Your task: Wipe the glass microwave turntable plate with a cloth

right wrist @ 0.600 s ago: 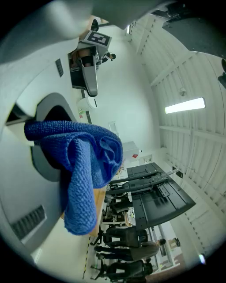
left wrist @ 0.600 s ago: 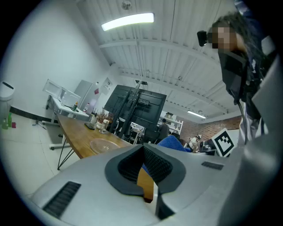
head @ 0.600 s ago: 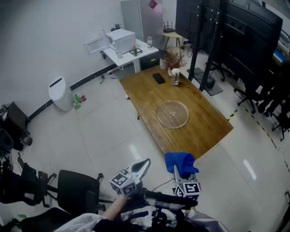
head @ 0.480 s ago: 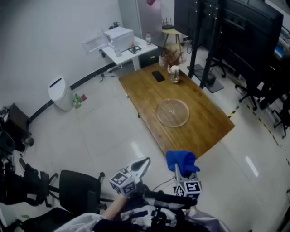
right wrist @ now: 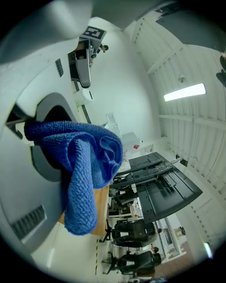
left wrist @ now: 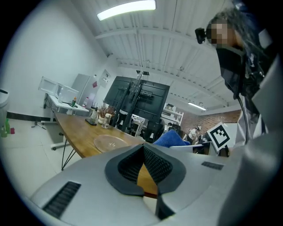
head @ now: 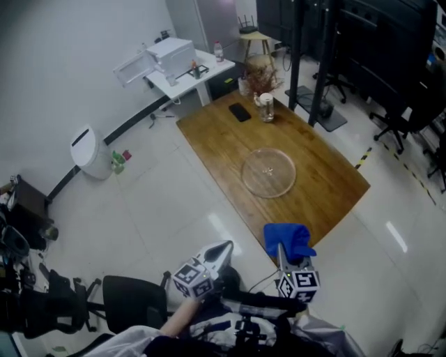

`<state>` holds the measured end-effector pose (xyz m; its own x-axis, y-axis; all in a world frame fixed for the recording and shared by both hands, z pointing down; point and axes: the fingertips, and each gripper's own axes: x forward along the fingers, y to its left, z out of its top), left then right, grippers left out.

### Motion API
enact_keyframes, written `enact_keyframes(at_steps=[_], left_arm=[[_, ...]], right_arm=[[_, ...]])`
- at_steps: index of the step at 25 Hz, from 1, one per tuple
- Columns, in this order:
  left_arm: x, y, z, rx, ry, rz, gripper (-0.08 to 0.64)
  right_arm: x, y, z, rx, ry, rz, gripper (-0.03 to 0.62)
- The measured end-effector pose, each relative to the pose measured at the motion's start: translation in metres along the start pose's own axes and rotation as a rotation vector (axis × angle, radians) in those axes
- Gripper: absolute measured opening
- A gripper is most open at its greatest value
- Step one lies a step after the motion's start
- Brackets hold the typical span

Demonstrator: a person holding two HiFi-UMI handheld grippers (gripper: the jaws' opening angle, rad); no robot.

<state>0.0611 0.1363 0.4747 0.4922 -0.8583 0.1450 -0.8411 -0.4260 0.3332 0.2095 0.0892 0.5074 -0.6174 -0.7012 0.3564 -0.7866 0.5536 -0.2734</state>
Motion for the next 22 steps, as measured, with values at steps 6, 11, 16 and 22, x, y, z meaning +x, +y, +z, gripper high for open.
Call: enact_keyframes(at_steps=[6,11,16,22], left_arm=[[0.034,0.058,0.017,0.009,0.04,-0.098,0.0],[0.042,0.113,0.042,0.024,0.082,-0.202,0.0],[0.047,0.18,0.054,0.01,0.094,-0.24,0.0],[0.057,0.237,0.073,-0.048,0.039,-0.221,0.0]], right_arm=[[0.054,-0.011,0.02,0.042,-0.028,-0.105,0.08],[0.106,0.002,0.035,0.089,-0.044,-0.202,0.08],[0.148,0.021,0.049,0.082,-0.024,-0.291,0.08],[0.177,0.032,0.056,0.063,0.028,-0.327,0.08]])
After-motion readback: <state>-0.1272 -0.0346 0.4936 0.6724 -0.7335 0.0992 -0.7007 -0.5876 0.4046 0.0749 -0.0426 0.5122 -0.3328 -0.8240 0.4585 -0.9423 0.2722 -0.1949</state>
